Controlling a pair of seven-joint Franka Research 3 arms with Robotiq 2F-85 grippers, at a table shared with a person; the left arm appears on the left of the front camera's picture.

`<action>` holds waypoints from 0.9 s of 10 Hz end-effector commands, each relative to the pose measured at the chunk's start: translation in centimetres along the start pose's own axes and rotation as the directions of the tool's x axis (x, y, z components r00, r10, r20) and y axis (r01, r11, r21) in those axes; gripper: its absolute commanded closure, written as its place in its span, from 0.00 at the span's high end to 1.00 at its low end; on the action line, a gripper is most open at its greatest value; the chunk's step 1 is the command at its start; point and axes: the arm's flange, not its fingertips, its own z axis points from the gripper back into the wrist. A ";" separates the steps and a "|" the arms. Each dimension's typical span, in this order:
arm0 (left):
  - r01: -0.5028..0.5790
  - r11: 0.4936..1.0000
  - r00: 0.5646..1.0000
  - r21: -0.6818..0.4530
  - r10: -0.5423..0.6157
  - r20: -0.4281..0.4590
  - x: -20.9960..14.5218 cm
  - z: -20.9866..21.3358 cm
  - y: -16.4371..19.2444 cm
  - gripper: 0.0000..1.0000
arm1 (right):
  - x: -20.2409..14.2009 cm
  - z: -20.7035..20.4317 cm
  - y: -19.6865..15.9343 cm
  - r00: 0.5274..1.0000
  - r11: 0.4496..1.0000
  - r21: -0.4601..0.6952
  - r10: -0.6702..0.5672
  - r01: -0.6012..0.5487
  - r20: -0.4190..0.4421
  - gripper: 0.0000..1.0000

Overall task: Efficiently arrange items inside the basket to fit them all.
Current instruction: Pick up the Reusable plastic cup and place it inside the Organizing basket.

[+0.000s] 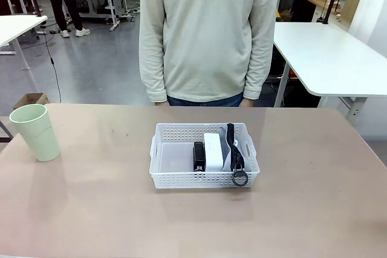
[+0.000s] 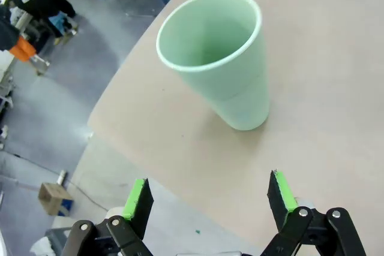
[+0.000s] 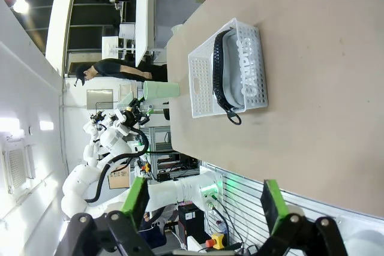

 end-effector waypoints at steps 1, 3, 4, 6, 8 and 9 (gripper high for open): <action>0.018 0.999 1.000 0.043 -0.017 -0.003 -1.5 -3.1 0.8 1.00 | 0.0 0.0 -0.2 1.000 1.000 -0.004 0.025 -0.025 -0.002 1.00; 0.009 0.999 1.000 0.032 -0.009 0.011 -1.6 -5.4 0.9 1.00 | 0.0 0.0 -0.2 1.000 1.000 -0.004 0.025 -0.025 -0.002 1.00; 0.019 0.999 1.000 0.038 -0.020 0.018 -1.6 -6.3 1.0 1.00 | 0.0 0.0 -0.2 1.000 1.000 -0.004 0.025 -0.025 -0.002 1.00; -0.005 0.996 0.999 0.086 0.001 0.041 -1.8 -8.0 1.4 1.00 | 0.0 0.0 -0.2 1.000 1.000 -0.004 0.025 -0.025 -0.002 1.00; -0.038 0.997 0.997 0.074 0.033 0.065 -2.1 -9.3 1.7 1.00 | 0.0 0.0 -0.2 1.000 1.000 -0.004 0.025 -0.025 -0.002 1.00; -0.038 0.997 0.998 0.066 0.034 0.049 -2.4 -9.8 1.7 1.00 | 0.0 0.0 -0.2 1.000 1.000 -0.004 0.025 -0.025 -0.002 1.00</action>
